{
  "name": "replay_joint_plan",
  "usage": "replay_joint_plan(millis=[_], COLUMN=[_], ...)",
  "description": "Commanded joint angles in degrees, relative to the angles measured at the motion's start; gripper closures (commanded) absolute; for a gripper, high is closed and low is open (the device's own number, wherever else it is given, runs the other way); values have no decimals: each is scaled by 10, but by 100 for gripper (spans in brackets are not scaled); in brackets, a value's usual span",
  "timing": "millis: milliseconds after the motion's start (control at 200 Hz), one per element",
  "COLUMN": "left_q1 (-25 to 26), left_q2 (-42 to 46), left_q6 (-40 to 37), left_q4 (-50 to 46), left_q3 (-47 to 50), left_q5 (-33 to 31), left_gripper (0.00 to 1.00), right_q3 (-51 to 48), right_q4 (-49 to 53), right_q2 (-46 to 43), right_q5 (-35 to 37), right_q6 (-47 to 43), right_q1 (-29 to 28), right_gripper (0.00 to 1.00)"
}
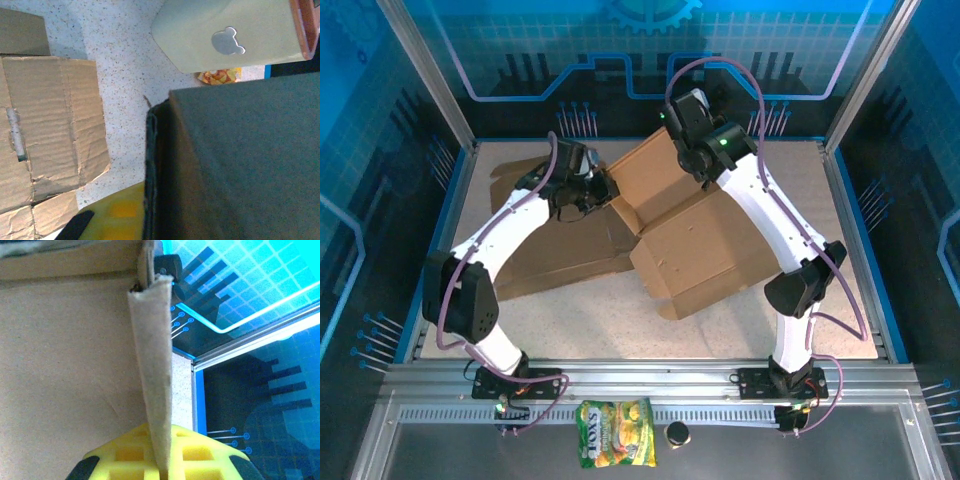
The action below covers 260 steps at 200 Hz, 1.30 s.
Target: Fold the paper box
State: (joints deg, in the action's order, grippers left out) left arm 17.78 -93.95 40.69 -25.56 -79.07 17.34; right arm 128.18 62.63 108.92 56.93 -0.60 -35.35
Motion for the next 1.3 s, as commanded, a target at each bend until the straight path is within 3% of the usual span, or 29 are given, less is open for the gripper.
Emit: replay_joint_plan(millis=[0, 325, 710, 800, 1056, 1296], left_q1=[21, 30, 58, 64, 75, 92], left_q2=[-4, -42, -91, -97, -102, -104], left_q6=[14, 32, 58, 54, 35, 22], left_q4=[26, 144, 220, 212, 152, 111], left_q3=[26, 130, 177, 176, 156, 130], left_q5=[-12, -39, -44, -51, -102, -145], left_gripper=[90, 82, 73, 76, 96, 96], right_q3=[-22, -69, -70, -71, -73, -110], right_q4=[23, 11, 47, 46, 43, 18], right_q2=[-20, -6, 26, 26, 18, 0], right_q5=[-5, -28, -53, -56, -56, -58], right_q6=[50, 91, 153, 155, 158, 157], right_q1=[-5, -12, -16, -16, -18, -18], right_gripper=[100, 100, 100, 100, 100, 100])
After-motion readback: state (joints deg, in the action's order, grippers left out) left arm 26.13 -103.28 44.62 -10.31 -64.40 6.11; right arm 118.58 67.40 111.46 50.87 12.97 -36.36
